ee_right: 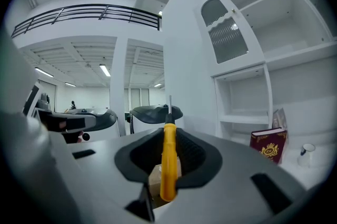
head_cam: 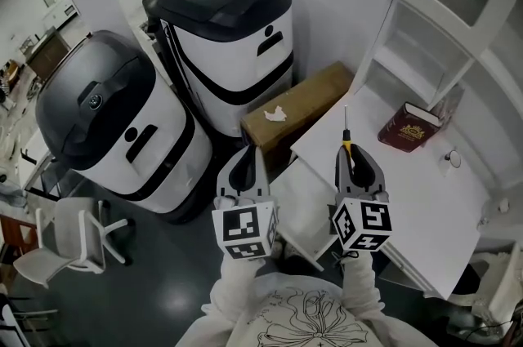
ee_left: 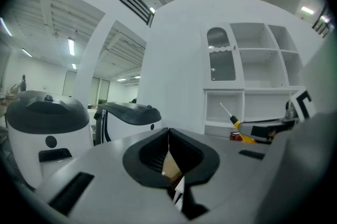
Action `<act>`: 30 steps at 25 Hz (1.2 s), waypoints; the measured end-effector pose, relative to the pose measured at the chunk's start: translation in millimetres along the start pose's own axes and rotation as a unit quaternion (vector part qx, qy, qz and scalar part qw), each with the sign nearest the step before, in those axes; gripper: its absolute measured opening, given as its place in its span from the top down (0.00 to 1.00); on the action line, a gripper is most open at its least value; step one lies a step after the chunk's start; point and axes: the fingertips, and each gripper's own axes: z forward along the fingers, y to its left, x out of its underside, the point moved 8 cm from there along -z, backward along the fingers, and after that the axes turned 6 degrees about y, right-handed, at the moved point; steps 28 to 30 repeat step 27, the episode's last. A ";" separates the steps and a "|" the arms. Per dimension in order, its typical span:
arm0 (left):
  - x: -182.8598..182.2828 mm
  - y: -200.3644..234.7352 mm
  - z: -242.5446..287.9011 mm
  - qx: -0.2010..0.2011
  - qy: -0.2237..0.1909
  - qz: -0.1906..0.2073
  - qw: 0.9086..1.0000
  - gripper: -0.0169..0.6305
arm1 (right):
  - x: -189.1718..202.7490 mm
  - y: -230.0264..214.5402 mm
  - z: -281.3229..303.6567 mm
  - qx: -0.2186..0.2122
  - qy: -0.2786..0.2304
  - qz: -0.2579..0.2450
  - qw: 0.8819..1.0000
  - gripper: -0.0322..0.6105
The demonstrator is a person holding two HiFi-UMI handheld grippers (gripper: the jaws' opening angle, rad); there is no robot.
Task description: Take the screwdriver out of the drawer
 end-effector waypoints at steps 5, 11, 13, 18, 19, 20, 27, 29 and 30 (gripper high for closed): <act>-0.1 -0.9 -1.6 0.001 0.000 0.000 1.000 0.96 | 0.4 2.5 -0.1 -0.002 -0.001 0.000 1.000 0.84; 0.4 -3.1 -1.0 0.001 0.000 0.001 1.000 0.96 | 1.2 -0.4 -0.1 -0.002 0.000 0.001 1.000 0.84; 0.1 -3.5 -0.9 0.001 0.001 0.002 1.000 0.96 | 1.0 -0.6 -0.2 -0.002 0.000 0.001 1.000 0.84; -0.4 -3.3 0.4 0.004 0.001 0.002 1.000 0.96 | 0.6 -0.8 1.2 -0.001 0.002 0.000 1.000 0.84; -0.1 -3.5 0.6 0.004 0.001 0.002 1.000 0.96 | 0.9 -1.1 1.4 -0.001 0.002 0.001 1.000 0.84; 0.4 -3.8 0.7 0.004 0.002 0.002 1.000 0.96 | 1.4 -1.4 1.5 -0.001 0.003 0.001 1.000 0.84; 2.5 -3.2 0.5 0.004 0.002 -0.002 1.000 0.96 | 2.7 1.3 2.0 -0.002 0.004 0.001 1.000 0.84; 2.5 -3.2 0.5 0.004 0.002 -0.002 1.000 0.96 | 2.7 1.3 2.0 -0.002 0.004 0.001 1.000 0.84; 2.5 -3.2 0.5 0.004 0.002 -0.002 1.000 0.96 | 2.7 1.3 2.0 -0.002 0.004 0.001 1.000 0.84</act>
